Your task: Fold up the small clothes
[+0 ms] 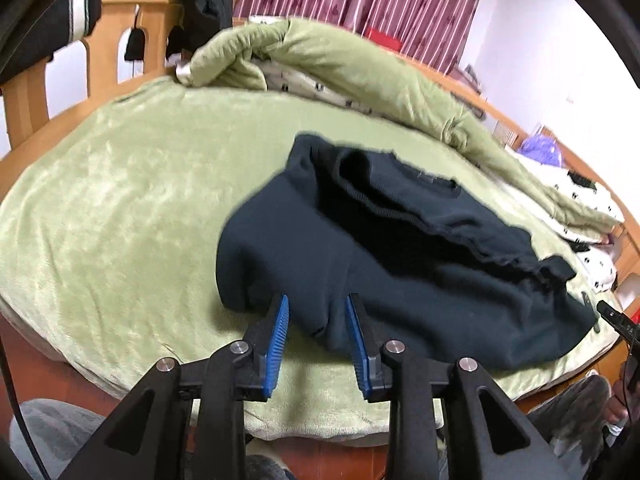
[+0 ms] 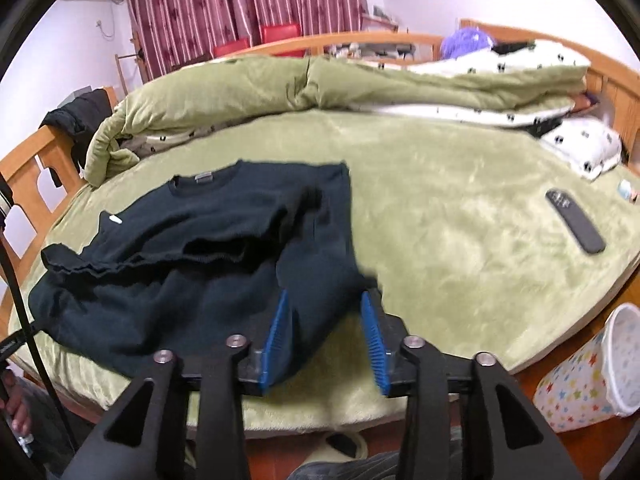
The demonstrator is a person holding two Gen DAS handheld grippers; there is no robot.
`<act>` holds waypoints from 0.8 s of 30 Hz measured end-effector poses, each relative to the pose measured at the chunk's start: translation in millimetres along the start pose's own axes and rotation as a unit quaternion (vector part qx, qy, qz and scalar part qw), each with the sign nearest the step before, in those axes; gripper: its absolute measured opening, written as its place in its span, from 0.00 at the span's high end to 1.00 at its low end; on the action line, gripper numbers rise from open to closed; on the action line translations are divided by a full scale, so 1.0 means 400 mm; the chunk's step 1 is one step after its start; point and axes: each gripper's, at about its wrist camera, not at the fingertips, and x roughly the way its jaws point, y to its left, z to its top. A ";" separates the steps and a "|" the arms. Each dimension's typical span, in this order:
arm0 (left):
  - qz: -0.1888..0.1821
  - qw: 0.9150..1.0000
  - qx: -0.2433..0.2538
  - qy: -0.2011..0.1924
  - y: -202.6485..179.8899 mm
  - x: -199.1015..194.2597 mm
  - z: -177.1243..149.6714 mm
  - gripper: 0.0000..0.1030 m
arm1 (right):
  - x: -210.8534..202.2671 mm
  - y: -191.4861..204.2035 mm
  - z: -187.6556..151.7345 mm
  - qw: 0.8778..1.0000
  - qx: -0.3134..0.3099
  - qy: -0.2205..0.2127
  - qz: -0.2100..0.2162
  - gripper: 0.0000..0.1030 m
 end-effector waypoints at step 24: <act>0.008 1.000 -0.029 0.010 -0.095 0.151 0.217 0.50 | 0.215 0.088 0.132 0.997 0.004 0.074 0.005 0.52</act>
